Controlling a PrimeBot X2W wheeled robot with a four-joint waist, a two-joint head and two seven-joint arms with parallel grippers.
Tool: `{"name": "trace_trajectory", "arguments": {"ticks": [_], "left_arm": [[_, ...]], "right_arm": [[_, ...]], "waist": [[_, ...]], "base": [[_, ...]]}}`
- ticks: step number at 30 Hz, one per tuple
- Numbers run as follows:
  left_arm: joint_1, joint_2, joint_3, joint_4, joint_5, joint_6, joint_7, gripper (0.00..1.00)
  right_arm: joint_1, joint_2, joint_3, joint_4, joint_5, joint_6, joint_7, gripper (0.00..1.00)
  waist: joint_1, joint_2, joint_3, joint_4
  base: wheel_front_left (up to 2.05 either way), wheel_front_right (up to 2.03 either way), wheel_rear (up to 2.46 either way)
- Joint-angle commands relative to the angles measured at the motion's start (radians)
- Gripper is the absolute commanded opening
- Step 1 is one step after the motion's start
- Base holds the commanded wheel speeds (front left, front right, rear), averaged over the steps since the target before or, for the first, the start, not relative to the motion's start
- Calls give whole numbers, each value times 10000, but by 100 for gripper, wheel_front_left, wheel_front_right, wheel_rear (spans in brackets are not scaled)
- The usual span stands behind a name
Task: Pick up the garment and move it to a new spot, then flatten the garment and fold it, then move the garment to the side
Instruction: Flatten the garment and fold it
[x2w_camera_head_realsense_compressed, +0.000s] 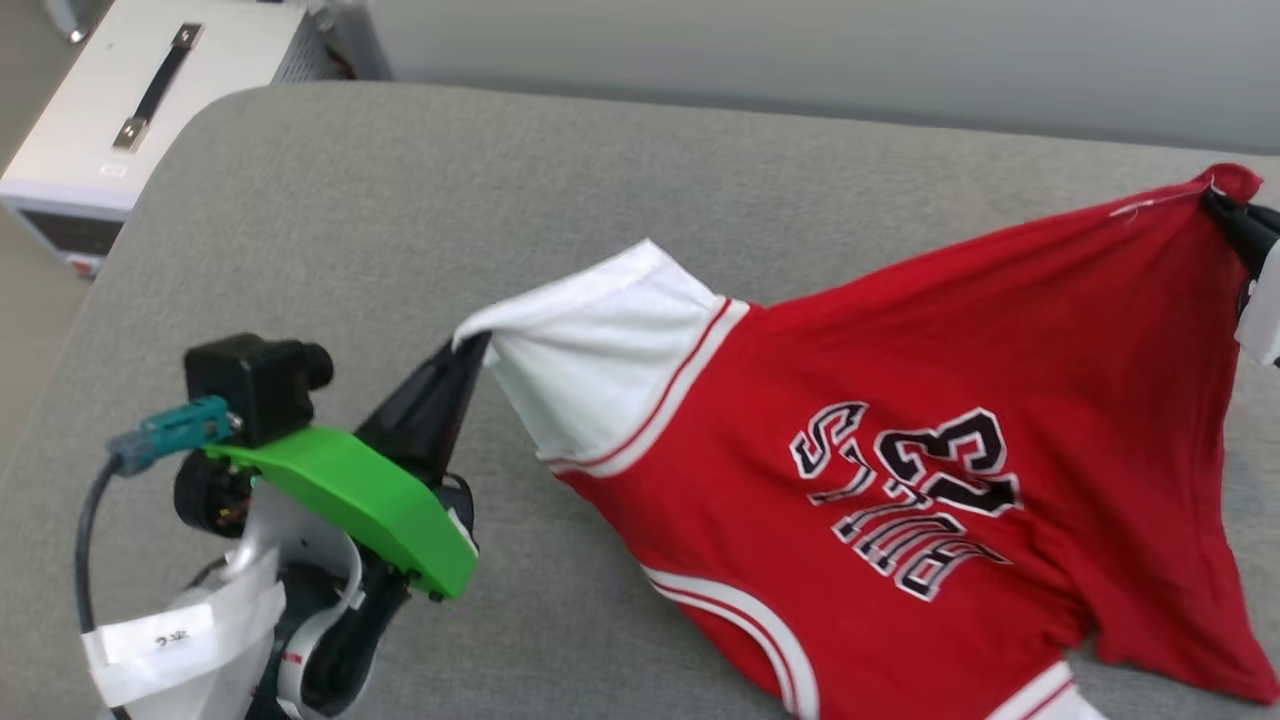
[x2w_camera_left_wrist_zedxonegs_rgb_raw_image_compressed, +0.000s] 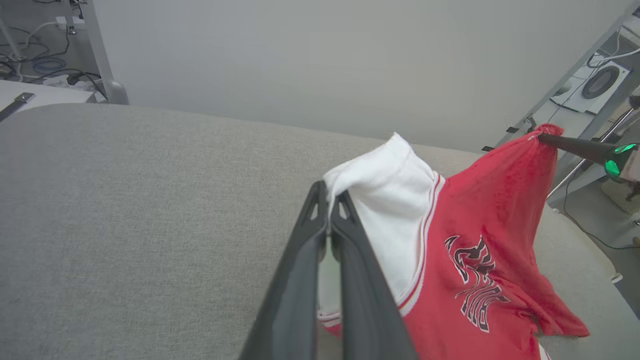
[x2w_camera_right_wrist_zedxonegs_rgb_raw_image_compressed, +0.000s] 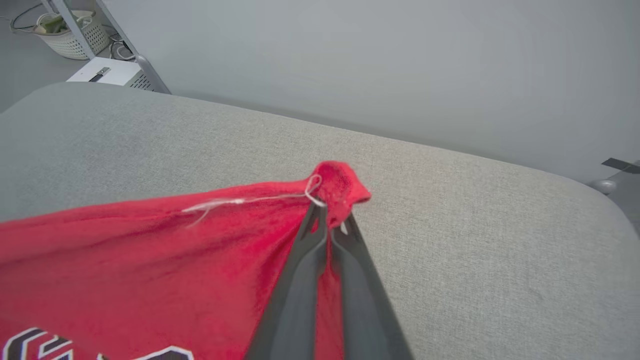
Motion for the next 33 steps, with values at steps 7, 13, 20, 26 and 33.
{"name": "trace_trajectory", "arguments": {"ticks": [7,13,20,26,33], "left_arm": [[-1144,-245,596,-333,386,312,-752,0],[-1891,-382,969,-346,699,487,-1286,0],[-2771,-516,1232,-262,1000,604,-1763,0],[-3513,-522,1387,-180,1233,650,-2012,0],[-4333,-223,1438,10,1514,455,-2061,0]], "right_arm": [[365,106,-499,-1196,90,-6,-329,0],[697,396,-1034,-2158,-64,-6,-403,0],[1097,856,-1697,-3108,-340,-6,-380,0],[1218,1332,-2253,-3761,-586,-6,-493,0],[1039,1560,-2622,-4230,-814,-6,-641,0]], "waist": [[0,0,-1183,-1174],[0,0,-1585,-1560],[0,0,-1922,-1822],[0,0,-1899,-1935],[0,0,-1399,-1935]], "base": [[0,0,0],[0,0,0],[0,0,0],[0,0,0],[0,0,0]]}}
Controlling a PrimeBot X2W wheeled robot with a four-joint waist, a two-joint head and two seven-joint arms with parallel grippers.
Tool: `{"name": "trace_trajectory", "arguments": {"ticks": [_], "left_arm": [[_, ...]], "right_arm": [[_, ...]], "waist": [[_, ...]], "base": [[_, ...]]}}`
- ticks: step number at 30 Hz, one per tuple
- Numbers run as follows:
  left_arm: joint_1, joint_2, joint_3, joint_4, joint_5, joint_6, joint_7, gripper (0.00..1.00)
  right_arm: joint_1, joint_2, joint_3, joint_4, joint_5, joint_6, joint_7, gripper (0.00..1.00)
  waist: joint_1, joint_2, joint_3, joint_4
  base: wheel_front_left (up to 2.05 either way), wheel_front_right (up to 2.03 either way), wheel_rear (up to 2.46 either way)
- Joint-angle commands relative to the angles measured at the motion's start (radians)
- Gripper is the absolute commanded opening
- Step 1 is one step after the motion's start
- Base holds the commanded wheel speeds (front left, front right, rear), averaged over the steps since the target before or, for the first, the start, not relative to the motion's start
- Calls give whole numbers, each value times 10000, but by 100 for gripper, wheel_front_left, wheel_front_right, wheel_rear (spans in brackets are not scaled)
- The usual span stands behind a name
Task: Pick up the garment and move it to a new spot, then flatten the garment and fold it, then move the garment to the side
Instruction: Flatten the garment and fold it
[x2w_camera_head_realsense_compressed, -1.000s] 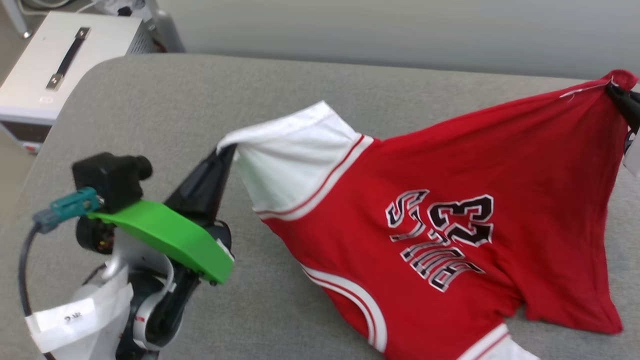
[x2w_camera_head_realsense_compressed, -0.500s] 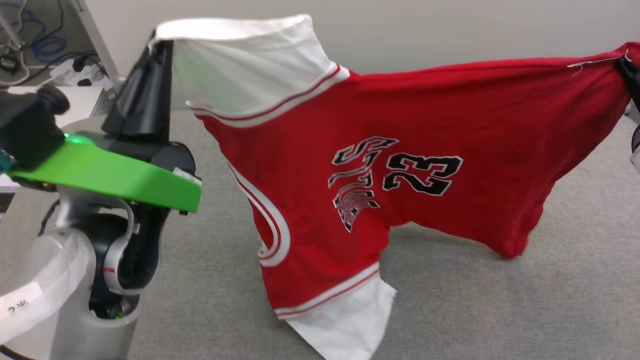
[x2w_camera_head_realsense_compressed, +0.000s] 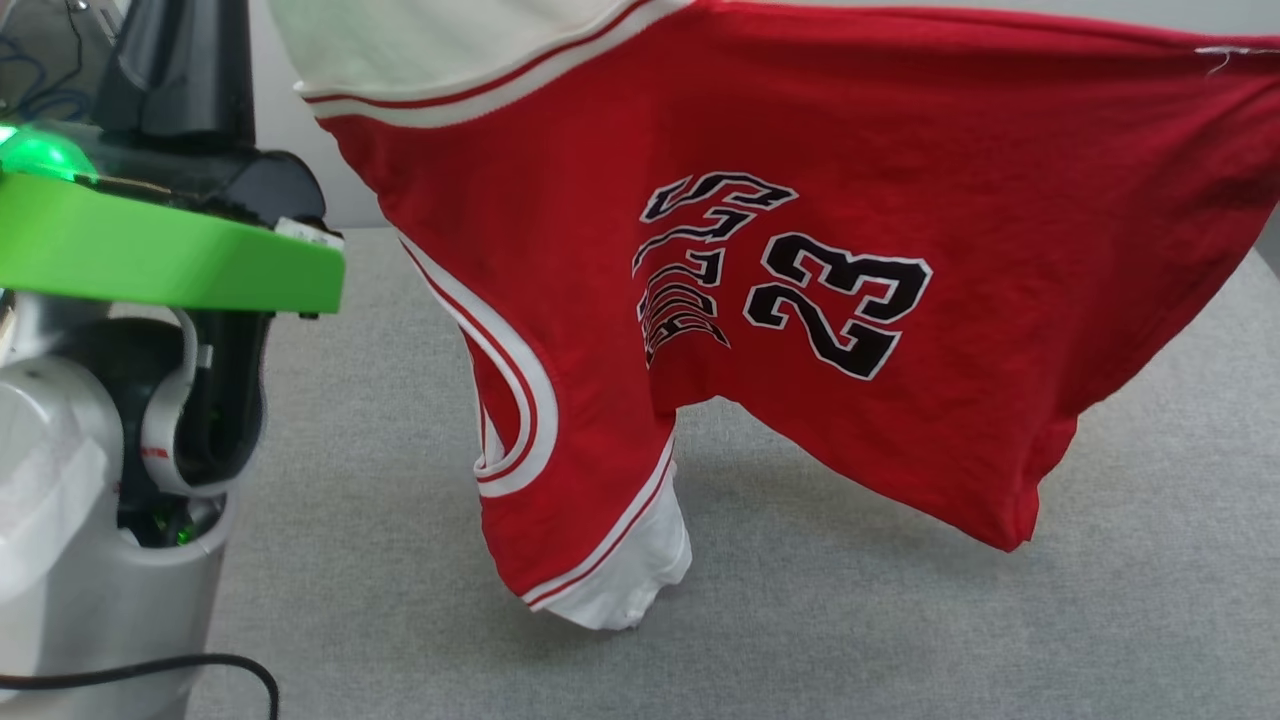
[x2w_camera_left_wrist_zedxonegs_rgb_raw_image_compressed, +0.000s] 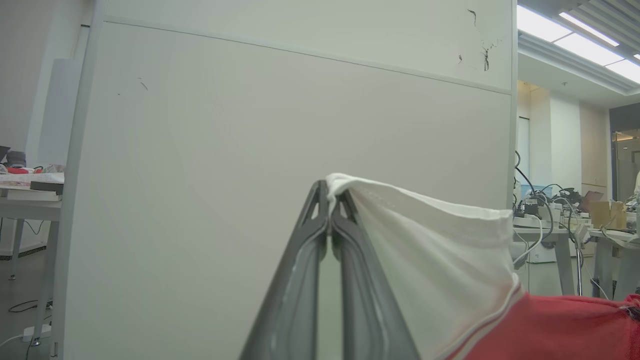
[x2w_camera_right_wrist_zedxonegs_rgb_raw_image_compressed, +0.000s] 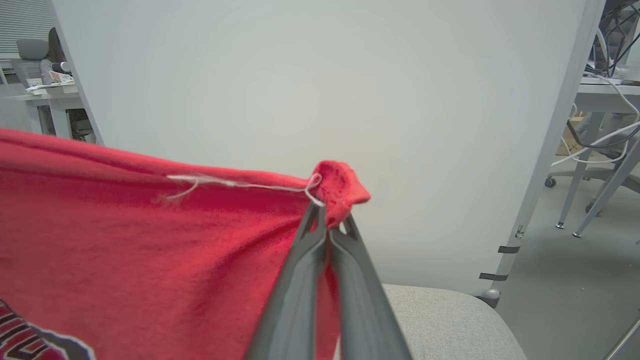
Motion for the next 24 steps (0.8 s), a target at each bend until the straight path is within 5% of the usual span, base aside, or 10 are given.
{"name": "trace_trajectory", "arguments": {"ticks": [1,12,24], "left_arm": [[-320,153,91,48,145,-73,-42,0],[-2848,1360,280,660,419,-974,585,0],[-7701,1973,-305,3904,1091,-2535,548,0]], "right_arm": [[-104,30,-74,-78,-61,-6,-85,0],[-2143,-280,-114,201,-308,-6,-415,0],[-6584,-590,1144,2936,-1085,-6,-1563,0]], "waist": [[1,0,296,15],[1,0,2570,237],[1,0,5392,239]], "base": [[0,0,0],[0,0,0],[0,0,0]]}}
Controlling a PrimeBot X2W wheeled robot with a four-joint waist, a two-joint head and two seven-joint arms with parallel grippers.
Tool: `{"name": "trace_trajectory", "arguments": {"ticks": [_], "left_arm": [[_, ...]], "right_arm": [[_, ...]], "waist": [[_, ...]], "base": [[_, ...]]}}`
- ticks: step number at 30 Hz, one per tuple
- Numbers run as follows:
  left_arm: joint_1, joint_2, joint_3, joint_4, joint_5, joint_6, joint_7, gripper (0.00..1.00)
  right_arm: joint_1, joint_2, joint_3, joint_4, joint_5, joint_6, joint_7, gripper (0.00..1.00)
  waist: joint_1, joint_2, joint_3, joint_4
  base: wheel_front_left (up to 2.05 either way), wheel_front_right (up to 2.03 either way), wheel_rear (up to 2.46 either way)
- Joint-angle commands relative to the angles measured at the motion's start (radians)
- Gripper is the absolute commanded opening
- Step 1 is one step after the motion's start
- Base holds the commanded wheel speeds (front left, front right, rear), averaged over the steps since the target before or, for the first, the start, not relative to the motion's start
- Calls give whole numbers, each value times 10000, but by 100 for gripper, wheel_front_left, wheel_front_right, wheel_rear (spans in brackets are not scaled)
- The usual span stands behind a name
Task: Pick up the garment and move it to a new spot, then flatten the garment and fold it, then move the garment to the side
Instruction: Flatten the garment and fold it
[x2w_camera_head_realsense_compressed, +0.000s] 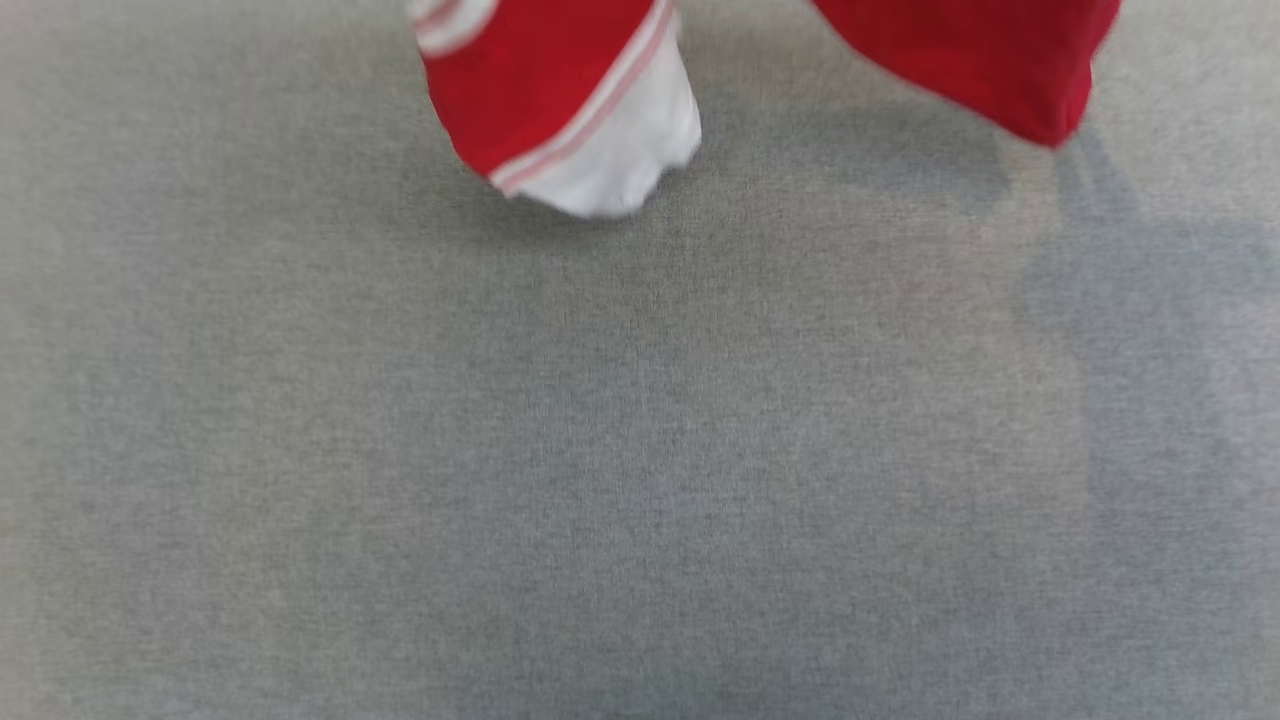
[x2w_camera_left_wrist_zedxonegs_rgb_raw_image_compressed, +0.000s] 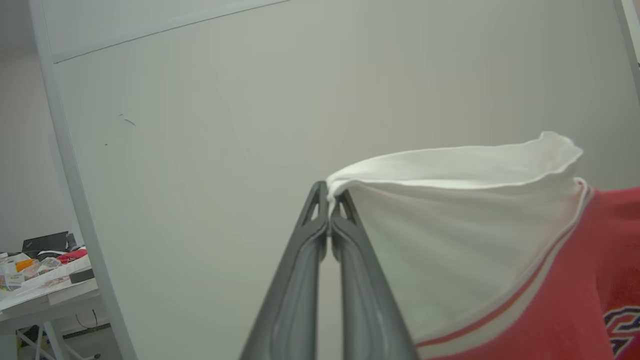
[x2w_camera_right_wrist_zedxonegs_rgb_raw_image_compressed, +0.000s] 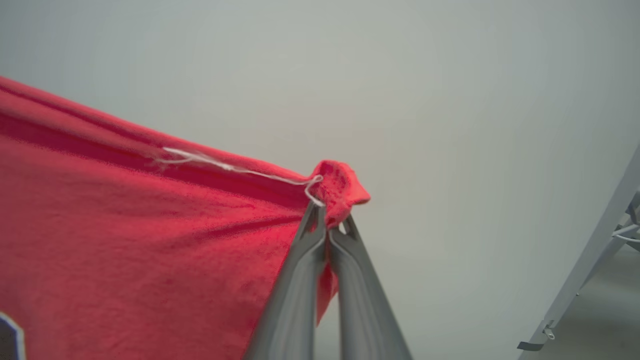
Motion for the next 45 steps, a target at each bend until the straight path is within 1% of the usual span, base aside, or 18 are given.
{"name": "trace_trajectory", "arguments": {"ticks": [1,4,7,8,9,11,15,18,20,23,25,27,31,38,43,44,45], "left_arm": [[-683,99,-41,413,220,-133,-142,0],[-2074,42,-345,1585,618,-403,-505,0],[-3330,-61,-570,2765,929,-569,-996,0],[-3779,-130,-628,3201,1028,-608,-1253,0],[-4556,-282,-720,3871,1125,-696,-1874,0],[-5246,-468,-661,4582,1067,-742,-2488,0],[-6178,-678,-758,5863,1281,-777,-3556,0],[-6409,-839,-820,6607,1290,-809,-4106,0],[-6284,-962,-846,6902,1197,-843,-4342,0],[-5763,-1117,-959,7042,1042,-892,-4502,0],[-5215,-1221,-950,6978,872,-910,-4536,0],[-4535,-1362,-782,6594,706,-920,-4544,0],[-2775,-1710,-395,5720,533,-929,-4548,0],[566,-2442,-109,4488,463,-937,-4550,0],[2858,-2658,-577,4196,309,-939,-4550,0],[4169,-2687,-773,4297,116,-940,-4550,0],[4533,-2681,-831,4342,67,-940,-4550,0]], "right_arm": [[-485,4,116,389,-175,-11,-193,0],[-1648,196,354,1406,-433,-11,-685,0],[-2701,448,441,2367,-738,-11,-1233,0],[-3074,545,481,2732,-885,-11,-1473,0],[-3727,750,487,3361,-1112,-11,-1963,0],[-4334,968,354,4009,-1339,-11,-2416,0],[-5296,1243,335,5025,-1842,-11,-3259,0],[-5689,1371,270,5634,-2011,-11,-3823,0],[-5800,1493,313,5994,-2009,-11,-4099,0],[-5692,1536,646,6354,-1951,-11,-4464,0],[-5496,1566,756,6553,-1715,-11,-4631,0],[-5254,1641,755,6681,-1251,-11,-4730,0],[-4381,1455,1335,6559,-720,-11,-5010,0],[-2197,1045,2474,5942,399,-11,-5341,0],[-435,680,3535,5323,1074,-11,-5323,0],[688,463,4135,5019,1565,-11,-5245,0],[1018,405,4312,4933,1724,-11,-5222,0]], "waist": [[-2,0,1549,-14],[-2,0,2111,-98],[-2,0,2570,-169],[-2,0,2714,-189],[-2,0,2952,-219],[-2,0,3146,-225],[-2,0,3435,-123],[-2,0,3582,4],[-2,0,3659,75],[-2,0,3715,212],[-2,0,3695,296],[-2,0,3634,403],[-2,0,3369,579],[-2,0,2441,817],[-2,0,1648,938],[-2,0,1101,1004],[-2,0,929,1025]], "base": [[0,0,0],[0,0,0],[0,0,0],[0,0,0],[0,0,0],[0,0,0],[0,0,0],[0,0,0],[0,0,0],[0,0,0],[0,0,0],[0,0,0],[0,0,0],[0,0,0],[0,0,0],[0,0,0],[0,0,0]]}}
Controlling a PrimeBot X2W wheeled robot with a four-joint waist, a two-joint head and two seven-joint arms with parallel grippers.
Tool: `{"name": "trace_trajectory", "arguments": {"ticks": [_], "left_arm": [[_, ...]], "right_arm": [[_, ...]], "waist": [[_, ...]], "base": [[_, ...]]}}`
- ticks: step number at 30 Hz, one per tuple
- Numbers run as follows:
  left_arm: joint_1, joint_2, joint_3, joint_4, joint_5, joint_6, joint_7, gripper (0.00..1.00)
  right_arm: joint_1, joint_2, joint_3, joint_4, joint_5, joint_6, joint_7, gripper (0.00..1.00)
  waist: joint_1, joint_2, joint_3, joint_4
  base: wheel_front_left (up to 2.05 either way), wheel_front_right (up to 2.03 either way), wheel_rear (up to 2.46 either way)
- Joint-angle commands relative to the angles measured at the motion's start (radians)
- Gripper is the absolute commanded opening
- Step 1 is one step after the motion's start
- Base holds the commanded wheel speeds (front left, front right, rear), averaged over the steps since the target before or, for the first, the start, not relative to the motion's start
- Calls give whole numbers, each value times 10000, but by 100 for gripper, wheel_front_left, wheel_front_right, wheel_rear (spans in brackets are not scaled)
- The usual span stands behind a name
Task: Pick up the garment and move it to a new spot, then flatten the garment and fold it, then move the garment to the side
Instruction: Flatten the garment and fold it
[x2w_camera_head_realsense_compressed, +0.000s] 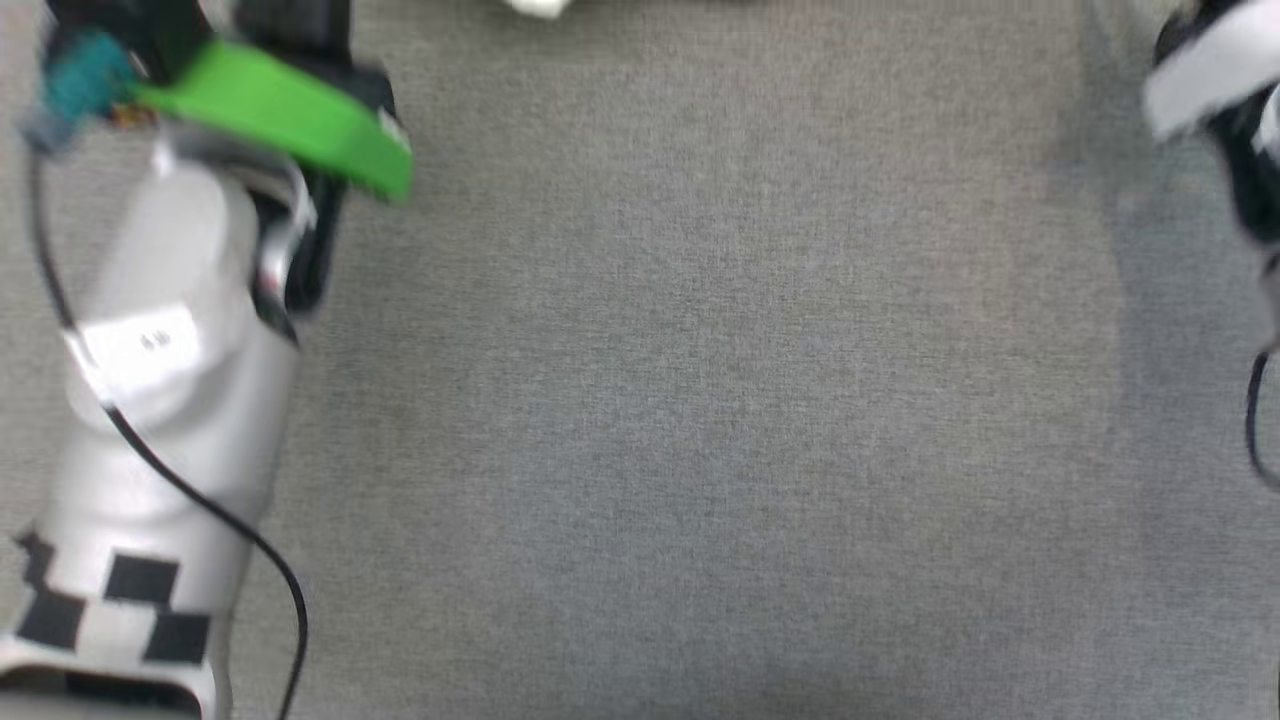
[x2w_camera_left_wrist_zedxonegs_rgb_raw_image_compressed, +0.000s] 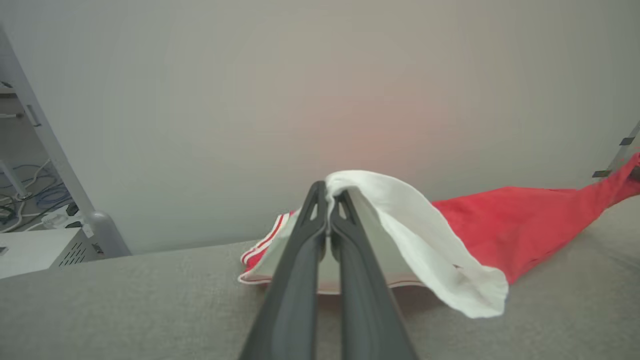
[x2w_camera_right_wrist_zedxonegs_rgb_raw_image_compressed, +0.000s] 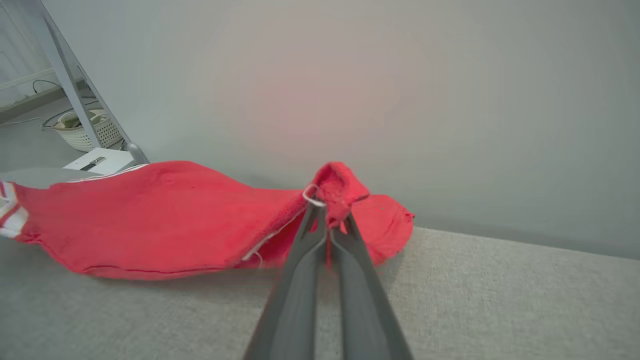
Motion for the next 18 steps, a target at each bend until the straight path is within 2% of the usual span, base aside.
{"name": "trace_trajectory", "arguments": {"ticks": [1,7,18], "left_arm": [[477,5,-49,41,-55,-27,-56,0],[2634,362,8,462,-408,-28,-56,0],[5637,1157,211,-108,-807,302,329,0]], "right_arm": [[441,-94,214,-144,216,-9,22,0],[2375,-599,1411,-775,1395,-9,101,0],[4517,-1053,2359,-606,2535,-9,-120,0]], "waist": [[1,0,-879,201],[1,0,-1968,285],[1,0,-3584,481]], "base": [[0,0,0],[0,0,0],[0,0,0]]}}
